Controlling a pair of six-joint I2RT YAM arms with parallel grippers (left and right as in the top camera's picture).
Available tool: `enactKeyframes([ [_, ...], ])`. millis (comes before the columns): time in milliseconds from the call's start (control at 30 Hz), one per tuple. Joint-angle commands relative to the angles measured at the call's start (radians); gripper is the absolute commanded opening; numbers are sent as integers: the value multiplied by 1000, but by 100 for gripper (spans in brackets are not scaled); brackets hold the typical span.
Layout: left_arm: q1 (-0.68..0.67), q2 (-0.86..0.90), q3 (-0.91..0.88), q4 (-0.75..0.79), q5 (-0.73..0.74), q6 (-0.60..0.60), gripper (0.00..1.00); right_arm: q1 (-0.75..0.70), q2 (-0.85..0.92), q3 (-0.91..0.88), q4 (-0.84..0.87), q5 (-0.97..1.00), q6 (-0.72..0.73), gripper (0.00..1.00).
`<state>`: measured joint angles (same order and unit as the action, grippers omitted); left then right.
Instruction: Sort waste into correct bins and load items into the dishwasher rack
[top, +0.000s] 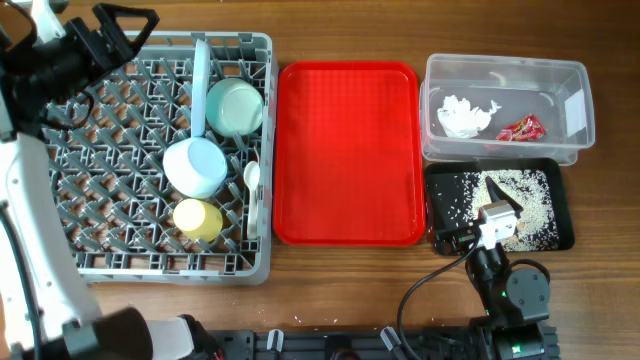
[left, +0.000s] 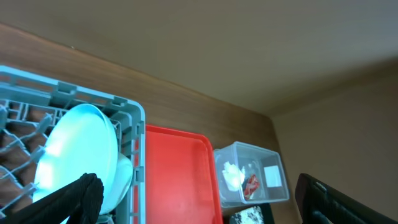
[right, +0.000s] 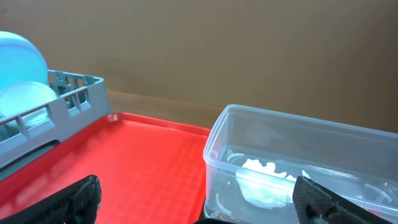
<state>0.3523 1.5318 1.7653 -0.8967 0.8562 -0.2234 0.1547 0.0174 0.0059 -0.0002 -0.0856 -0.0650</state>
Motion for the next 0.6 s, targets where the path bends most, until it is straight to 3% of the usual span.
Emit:
enactKeyframes([
  [0,-45,-228,2,3,-25,-5,100,5,-7,-1,3,3,16,100],
  [200,-234,-507,2,3,-24,-5,100,5,-7,-1,3,3,15,100],
  [567,-278,-743,-6,3,-24,-5,100,5,-7,-1,3,3,15,100],
])
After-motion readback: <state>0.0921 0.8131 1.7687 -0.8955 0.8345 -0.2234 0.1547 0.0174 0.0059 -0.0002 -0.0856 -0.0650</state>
